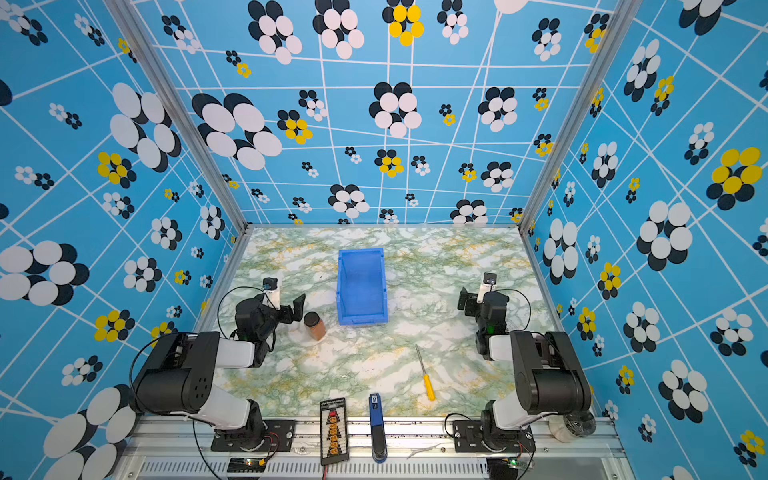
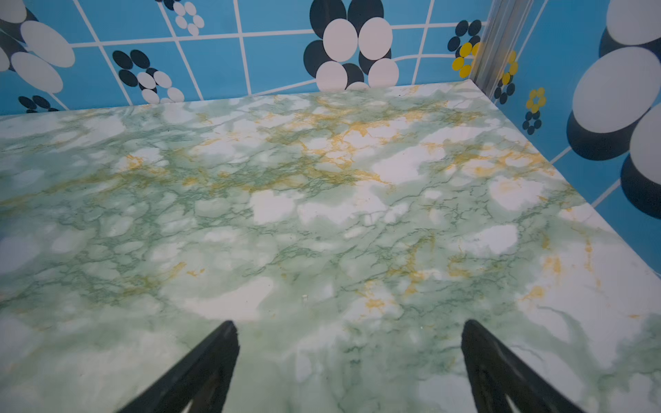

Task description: Put the screwdriver in the bin

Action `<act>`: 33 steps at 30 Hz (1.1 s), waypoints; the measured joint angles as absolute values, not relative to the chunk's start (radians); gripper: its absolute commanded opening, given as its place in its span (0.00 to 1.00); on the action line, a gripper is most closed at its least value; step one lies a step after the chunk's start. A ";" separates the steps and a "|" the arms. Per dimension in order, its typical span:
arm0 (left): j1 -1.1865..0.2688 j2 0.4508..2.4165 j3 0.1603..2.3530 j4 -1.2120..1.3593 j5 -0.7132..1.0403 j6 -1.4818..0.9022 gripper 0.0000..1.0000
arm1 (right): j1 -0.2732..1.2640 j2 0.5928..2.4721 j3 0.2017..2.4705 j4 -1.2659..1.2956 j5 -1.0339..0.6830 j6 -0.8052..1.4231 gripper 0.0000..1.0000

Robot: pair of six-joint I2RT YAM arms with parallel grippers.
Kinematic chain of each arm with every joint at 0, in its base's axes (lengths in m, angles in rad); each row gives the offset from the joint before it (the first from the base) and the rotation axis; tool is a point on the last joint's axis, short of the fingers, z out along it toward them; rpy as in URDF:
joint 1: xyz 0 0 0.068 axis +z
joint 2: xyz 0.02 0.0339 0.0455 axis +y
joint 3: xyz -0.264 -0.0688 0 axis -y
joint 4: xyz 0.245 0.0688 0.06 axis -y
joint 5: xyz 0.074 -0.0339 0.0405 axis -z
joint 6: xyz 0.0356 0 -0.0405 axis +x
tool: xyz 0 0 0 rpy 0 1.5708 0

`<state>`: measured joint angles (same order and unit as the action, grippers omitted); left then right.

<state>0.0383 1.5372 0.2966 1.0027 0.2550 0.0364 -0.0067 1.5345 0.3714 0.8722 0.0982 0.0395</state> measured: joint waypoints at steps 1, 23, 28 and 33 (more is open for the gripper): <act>0.038 1.537 0.297 1.003 0.255 0.036 0.99 | -0.007 1.534 0.371 0.872 0.098 0.039 0.99; 0.038 1.537 0.299 1.001 0.265 0.037 0.99 | -0.007 1.534 0.371 0.872 0.098 0.039 0.99; 0.038 1.537 0.329 0.995 0.279 0.037 0.99 | -0.007 1.534 0.371 0.872 0.098 0.039 0.99; 0.037 1.537 0.339 0.993 0.285 0.037 0.99 | -0.007 1.534 0.371 0.872 0.098 0.039 0.99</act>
<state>0.0368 1.5372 0.3393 0.9928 0.2852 0.0372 -0.0067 1.5345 0.3714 0.8722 0.0982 0.0395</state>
